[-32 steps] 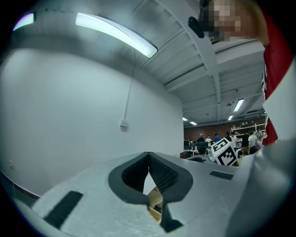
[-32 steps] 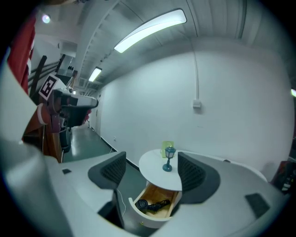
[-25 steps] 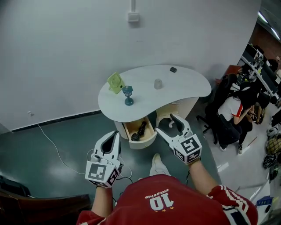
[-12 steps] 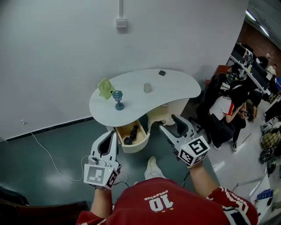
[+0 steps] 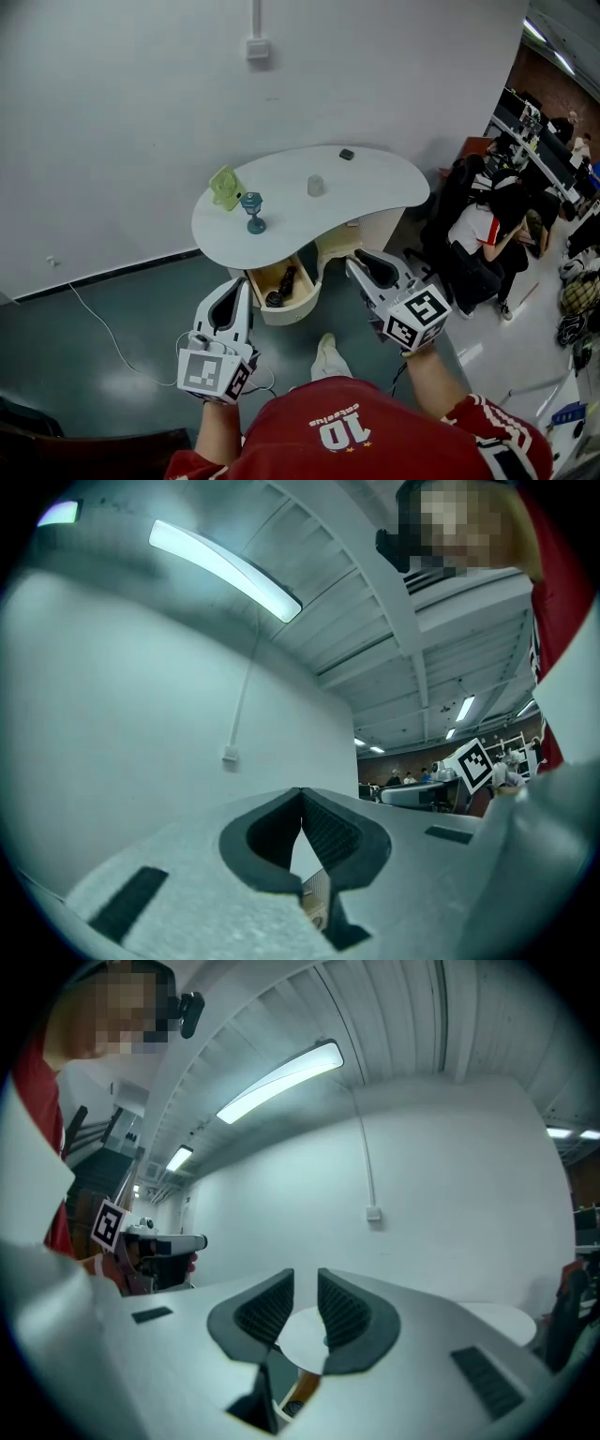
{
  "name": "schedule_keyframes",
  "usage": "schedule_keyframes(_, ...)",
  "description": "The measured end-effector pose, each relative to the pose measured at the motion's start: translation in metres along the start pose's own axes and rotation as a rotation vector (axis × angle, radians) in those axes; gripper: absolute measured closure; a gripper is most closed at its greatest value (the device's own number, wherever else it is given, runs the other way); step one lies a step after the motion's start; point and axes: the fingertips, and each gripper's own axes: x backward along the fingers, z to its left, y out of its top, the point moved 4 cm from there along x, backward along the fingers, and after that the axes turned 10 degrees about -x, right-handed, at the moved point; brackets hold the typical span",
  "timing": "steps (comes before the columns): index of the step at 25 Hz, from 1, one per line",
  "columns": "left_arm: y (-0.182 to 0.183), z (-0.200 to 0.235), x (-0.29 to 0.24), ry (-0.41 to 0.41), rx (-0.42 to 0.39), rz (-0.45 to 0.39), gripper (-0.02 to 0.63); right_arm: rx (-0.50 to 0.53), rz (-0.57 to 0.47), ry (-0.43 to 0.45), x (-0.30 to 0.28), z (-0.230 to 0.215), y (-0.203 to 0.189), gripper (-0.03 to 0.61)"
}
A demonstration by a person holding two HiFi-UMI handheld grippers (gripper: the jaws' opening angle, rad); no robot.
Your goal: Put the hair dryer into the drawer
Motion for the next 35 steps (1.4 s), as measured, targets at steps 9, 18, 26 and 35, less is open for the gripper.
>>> schedule_keyframes(9, 0.000, 0.005, 0.005, 0.020, 0.002, 0.007, 0.614, -0.019, -0.045, 0.001, -0.005, 0.005, 0.006, 0.559)
schedule_keyframes(18, -0.008, -0.001, 0.000, 0.002, 0.020, 0.016, 0.614, 0.014, -0.077, 0.025, -0.002, 0.016, 0.008, 0.576)
schedule_keyframes(26, -0.011, -0.008, -0.009, -0.023, 0.029, 0.018, 0.614, 0.052, -0.073, 0.037, 0.000, 0.020, 0.009, 0.577)
schedule_keyframes(35, -0.013, -0.004, -0.010, -0.018, 0.033, 0.019, 0.614, 0.047, -0.060, 0.034, -0.006, 0.016, 0.006, 0.578)
